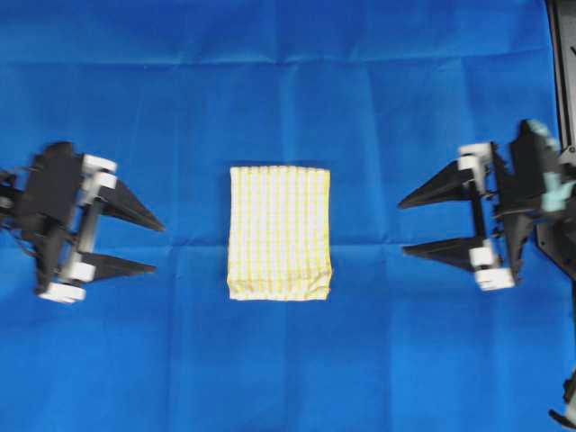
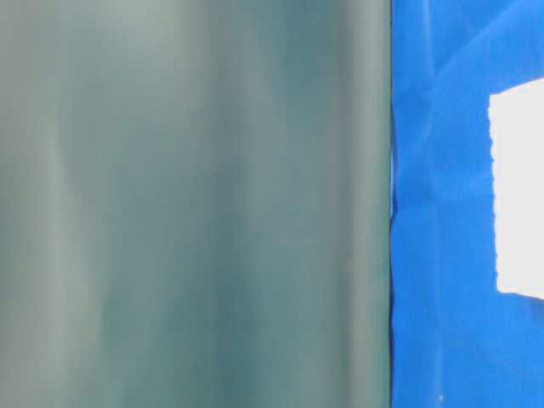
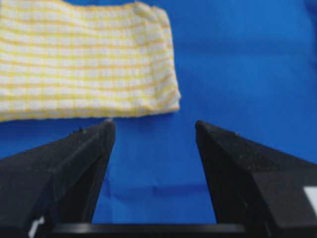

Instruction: Fold the yellow towel.

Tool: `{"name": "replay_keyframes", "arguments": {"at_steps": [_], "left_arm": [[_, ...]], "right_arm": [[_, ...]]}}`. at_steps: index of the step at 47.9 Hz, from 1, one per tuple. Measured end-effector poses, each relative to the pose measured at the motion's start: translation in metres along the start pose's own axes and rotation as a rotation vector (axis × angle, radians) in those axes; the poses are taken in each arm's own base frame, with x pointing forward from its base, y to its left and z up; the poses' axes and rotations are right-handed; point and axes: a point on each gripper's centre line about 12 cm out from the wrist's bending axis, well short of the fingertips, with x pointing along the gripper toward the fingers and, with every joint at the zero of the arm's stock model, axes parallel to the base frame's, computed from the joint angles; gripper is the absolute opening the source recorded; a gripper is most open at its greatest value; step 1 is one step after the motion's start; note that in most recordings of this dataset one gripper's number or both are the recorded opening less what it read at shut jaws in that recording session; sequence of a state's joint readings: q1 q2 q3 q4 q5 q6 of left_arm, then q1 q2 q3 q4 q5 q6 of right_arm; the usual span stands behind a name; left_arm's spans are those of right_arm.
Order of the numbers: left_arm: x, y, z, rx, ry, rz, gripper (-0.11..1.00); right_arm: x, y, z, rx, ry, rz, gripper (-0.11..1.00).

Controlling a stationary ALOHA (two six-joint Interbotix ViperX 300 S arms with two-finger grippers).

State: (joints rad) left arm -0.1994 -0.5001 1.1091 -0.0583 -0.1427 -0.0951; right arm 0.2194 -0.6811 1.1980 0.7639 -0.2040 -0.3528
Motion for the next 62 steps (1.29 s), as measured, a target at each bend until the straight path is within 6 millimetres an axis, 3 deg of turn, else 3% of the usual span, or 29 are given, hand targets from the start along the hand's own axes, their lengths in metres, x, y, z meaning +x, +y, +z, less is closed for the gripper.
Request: {"name": "replay_keyframes", "arguments": {"at_steps": [14,27,39,62], "left_arm": [[-0.034,0.004,-0.019,0.001,-0.078,-0.008,0.59],[-0.054,0.009,-0.047,0.004,-0.136,-0.013,0.59],[-0.059,0.011,-0.06,0.032,-0.142,-0.012,0.59],[-0.06,0.011,-0.058,0.039,-0.156,-0.012,0.59]], "right_arm": [[-0.029,-0.012,-0.024,-0.051,-0.01,0.03,0.72],[-0.038,-0.022,-0.047,-0.059,0.017,0.022,0.72],[-0.039,-0.026,-0.056,-0.071,0.04,0.012,0.71],[-0.039,-0.026,-0.055,-0.071,0.037,0.012,0.68]]}}
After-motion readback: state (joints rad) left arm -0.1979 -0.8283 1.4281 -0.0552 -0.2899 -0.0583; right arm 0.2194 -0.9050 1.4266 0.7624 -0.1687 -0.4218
